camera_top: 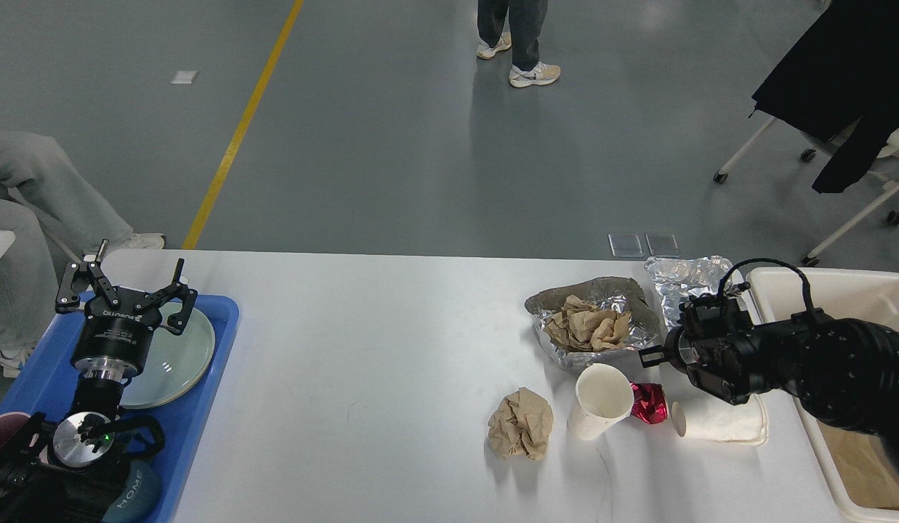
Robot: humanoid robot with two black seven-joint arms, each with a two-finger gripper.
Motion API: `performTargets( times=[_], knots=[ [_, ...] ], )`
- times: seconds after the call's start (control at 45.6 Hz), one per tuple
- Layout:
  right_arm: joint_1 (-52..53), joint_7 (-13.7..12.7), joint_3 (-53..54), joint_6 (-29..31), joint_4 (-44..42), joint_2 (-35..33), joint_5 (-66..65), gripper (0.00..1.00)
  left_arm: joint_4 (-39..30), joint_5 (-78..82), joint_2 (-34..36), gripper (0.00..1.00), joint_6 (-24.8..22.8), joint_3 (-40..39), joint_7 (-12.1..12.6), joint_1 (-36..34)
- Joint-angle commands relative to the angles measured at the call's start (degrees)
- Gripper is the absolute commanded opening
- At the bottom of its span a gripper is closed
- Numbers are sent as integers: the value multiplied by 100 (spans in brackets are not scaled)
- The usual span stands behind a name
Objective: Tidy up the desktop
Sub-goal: 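Grasp the flat foil sheet and lift it toward the bin, then drop the foil into the bin and lower the right gripper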
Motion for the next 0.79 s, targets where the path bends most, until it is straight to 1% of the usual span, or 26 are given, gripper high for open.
performTargets(
  times=[0.0, 0.088, 0.153, 0.263, 0.46, 0.57, 0.679, 0.767],
  knots=[
    [145, -27, -2, 117, 16, -95, 11, 0, 0, 3, 0, 96, 0, 0, 0, -1],
    [417, -27, 15, 381, 86, -261, 37, 0, 0, 3, 0, 96, 0, 0, 0, -1],
    [751, -36, 15, 626, 296, -385, 46, 0, 0, 3, 0, 96, 0, 0, 0, -1],
    [1550, -36, 7, 1083, 832, -657, 107, 0, -9, 3, 0, 96, 0, 0, 0, -1],
    [3185, -45, -195, 2120, 1905, -1184, 845, 0, -9, 3, 0, 96, -8, 0, 0, -1],
    [4126, -45, -608, 2736, 2423, -1325, 1223, 0, -9, 3, 0, 96, 0, 0, 0, -1],
    [5040, -45, -1188, 3079, 3029, -1325, 1601, 0, -9, 3, 0, 96, 0, 0, 0, -1],
    [5822, 8, -1540, 3290, 3688, -1343, 1804, 0, -9, 3, 9, 96, 0, 0, 0, 8]
  ],
)
